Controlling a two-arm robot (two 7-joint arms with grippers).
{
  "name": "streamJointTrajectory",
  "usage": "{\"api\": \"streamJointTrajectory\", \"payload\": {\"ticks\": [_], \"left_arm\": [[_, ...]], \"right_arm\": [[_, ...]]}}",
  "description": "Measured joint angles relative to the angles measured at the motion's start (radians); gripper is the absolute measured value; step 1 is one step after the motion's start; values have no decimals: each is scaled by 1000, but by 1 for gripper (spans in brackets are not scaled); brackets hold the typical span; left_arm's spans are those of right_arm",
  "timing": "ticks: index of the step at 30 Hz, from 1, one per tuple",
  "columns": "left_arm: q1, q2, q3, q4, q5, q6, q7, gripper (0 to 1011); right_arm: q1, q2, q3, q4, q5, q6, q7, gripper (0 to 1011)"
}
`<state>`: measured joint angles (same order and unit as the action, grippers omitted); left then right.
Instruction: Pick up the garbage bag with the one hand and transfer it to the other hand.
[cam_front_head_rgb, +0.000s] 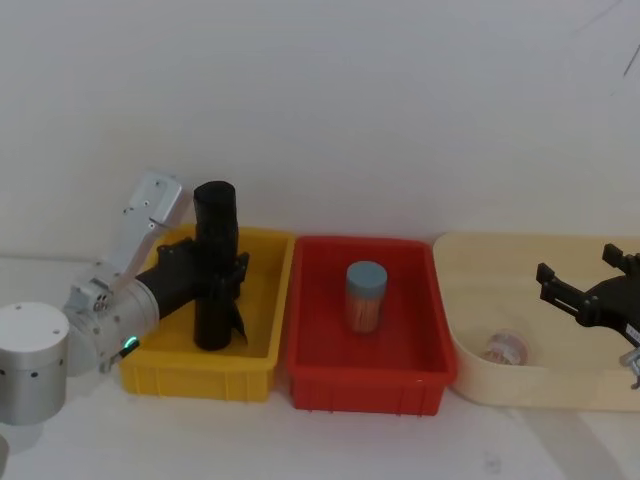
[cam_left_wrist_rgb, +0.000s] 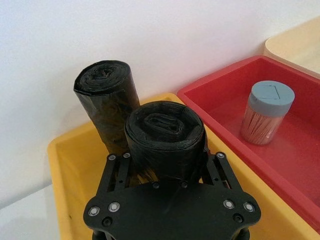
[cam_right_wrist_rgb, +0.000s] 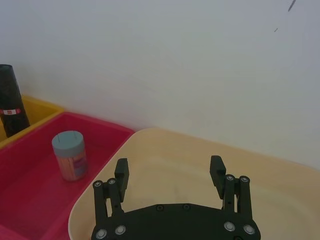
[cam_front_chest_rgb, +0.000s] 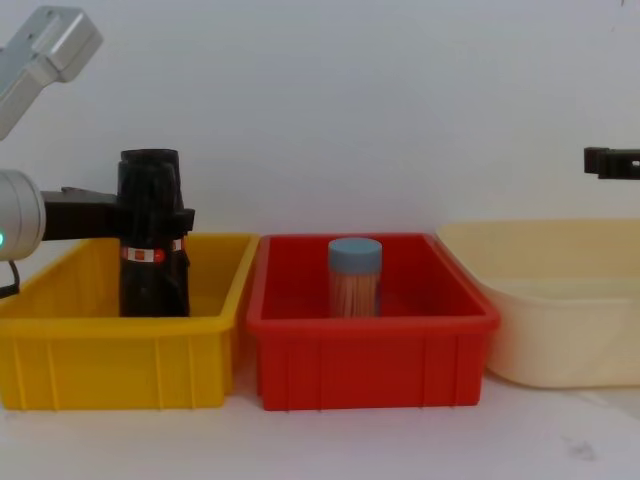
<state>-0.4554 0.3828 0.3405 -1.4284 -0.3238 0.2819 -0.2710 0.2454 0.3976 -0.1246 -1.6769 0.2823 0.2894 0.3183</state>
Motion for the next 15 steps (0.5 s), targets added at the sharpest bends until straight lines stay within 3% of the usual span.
{"api": "streamJointTrajectory", "payload": {"ticks": [15], "left_arm": [[0,-4,-15,-33,5,2,8,447]], "right_arm": [[0,0,0,0,0,0,0,1000]]}}
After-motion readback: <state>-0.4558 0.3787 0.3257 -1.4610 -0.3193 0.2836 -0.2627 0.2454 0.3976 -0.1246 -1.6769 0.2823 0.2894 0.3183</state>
